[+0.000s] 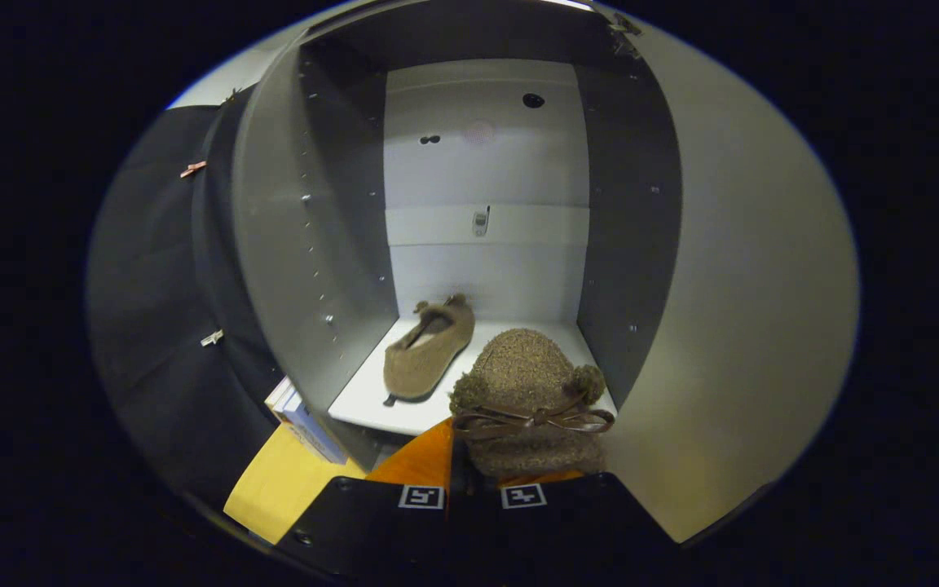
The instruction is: Open the shoe cabinet door, grab the shoes and put them into the shoe cabinet, then close the shoe cabinet door.
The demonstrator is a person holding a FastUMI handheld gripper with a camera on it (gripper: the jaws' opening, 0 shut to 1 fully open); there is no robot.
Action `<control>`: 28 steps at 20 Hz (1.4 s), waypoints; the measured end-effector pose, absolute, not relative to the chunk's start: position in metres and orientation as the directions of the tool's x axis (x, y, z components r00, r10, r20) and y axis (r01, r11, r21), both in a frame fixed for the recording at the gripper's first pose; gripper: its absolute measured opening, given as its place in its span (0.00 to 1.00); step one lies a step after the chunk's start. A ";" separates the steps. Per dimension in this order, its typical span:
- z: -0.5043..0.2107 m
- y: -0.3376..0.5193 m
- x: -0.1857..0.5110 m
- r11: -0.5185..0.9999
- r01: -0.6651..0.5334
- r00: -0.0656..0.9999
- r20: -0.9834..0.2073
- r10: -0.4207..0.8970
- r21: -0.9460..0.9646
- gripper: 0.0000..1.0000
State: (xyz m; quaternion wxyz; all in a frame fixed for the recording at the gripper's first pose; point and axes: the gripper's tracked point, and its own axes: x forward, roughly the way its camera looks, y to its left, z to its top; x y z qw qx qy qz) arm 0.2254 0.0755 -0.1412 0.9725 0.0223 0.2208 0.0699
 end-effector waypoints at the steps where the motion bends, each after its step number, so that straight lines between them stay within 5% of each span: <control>1: -0.142 0.074 0.243 0.990 -0.123 0.886 -0.442 0.141 0.070 0.11; 13: -0.227 0.068 0.412 0.997 0.039 0.795 -0.606 0.006 0.060 0.11; 23: -0.255 0.082 0.434 0.996 0.083 0.764 -0.644 -0.042 0.033 0.12; 28: -0.247 0.082 0.424 0.995 0.074 0.758 -0.653 -0.017 0.061 0.25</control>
